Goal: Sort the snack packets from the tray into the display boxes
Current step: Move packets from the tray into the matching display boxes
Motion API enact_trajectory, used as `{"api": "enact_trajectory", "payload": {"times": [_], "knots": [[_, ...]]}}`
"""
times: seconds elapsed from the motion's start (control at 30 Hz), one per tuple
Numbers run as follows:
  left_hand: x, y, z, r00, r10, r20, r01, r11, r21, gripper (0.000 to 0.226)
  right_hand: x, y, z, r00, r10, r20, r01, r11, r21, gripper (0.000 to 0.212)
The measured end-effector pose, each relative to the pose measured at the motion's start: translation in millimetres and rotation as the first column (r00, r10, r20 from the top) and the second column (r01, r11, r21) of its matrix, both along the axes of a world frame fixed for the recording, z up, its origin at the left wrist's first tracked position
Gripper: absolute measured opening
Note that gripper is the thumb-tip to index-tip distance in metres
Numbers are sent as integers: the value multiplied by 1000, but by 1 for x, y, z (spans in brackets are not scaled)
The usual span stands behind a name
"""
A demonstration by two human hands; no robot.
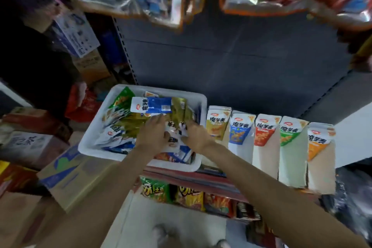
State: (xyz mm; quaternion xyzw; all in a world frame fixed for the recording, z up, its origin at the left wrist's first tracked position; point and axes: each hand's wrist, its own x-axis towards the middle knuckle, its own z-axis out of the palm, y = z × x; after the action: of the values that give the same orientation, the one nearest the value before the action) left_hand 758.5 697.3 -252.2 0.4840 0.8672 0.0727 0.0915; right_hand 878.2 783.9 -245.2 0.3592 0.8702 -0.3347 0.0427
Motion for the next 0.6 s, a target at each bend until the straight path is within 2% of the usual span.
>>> {"api": "enact_trajectory", "payload": {"times": [0.1, 0.17, 0.23, 0.3, 0.4, 0.47, 0.53, 0.6], "knots": [[-21, -4, -12, 995, -100, -5, 98, 980, -174, 68, -18, -7, -15, 991, -87, 100, 87, 996, 2, 30], [-32, -7, -19, 990, -142, 24, 144, 961, -237, 71, -26, -11, -24, 980, -103, 168, 84, 989, 121, 25], [-36, -10, -23, 985, -167, 41, 172, 957, -235, 71, -29, -17, -30, 968, -106, 228, 41, 961, 275, 23], [-37, -12, -24, 986, -161, 41, 166, 968, -189, 69, -29, -23, -31, 966, -68, 249, -25, 936, 352, 19], [-37, -14, -21, 992, -125, 36, 128, 988, -92, 56, -26, -29, -24, 962, 20, 272, -140, 892, 429, 27], [-35, -13, -17, 993, -112, 43, 112, 994, 20, 52, -22, -29, -11, 979, -2, 202, -95, 879, 468, 18], [-32, -10, -12, 981, -176, 87, 158, 971, 179, 58, -16, -23, 3, 998, -43, 54, 12, 881, 472, 25], [-29, -5, -7, 947, -284, 146, 230, 924, 307, 61, -5, -16, 20, 989, -40, -145, 95, 910, 403, 24]]}}
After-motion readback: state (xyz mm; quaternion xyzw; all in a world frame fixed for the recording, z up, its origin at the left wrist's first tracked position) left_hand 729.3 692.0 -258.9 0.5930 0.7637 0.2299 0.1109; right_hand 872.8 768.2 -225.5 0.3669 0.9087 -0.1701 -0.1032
